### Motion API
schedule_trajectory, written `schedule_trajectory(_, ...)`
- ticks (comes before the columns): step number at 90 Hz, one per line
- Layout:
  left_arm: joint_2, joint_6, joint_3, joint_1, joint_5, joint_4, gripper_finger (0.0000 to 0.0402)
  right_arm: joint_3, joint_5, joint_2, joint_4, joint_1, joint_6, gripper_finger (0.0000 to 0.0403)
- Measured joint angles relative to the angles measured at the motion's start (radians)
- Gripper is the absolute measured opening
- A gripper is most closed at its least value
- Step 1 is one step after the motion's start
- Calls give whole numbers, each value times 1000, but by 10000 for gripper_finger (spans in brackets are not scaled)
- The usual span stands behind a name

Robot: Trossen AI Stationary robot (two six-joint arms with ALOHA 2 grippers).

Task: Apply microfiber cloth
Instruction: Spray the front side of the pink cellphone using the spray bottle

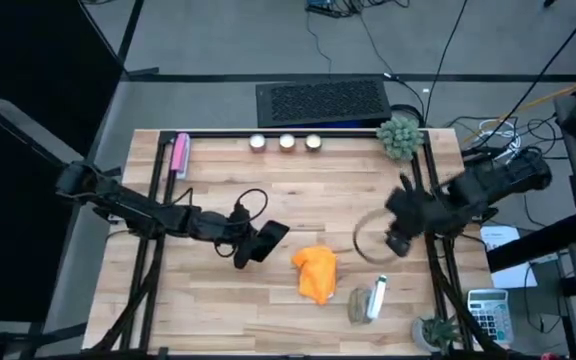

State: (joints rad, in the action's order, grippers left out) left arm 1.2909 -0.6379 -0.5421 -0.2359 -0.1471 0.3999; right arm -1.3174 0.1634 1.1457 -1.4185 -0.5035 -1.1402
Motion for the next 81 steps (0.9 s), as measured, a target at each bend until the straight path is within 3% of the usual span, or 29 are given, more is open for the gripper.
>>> schedule_trajectory(27,0,38,-24,0,2,3,6,0,-42,196,103,-375,-316,155)
schedule_trajectory(43,22,48,-24,0,4,10,6,0,23,327,269,-546,-443,166)
schedule_trajectory(65,148,18,-57,-23,24,67,6,0,88,552,413,-547,-395,167)
schedule_trajectory(81,235,24,-109,-47,36,66,5,0,180,638,453,-490,-328,167)
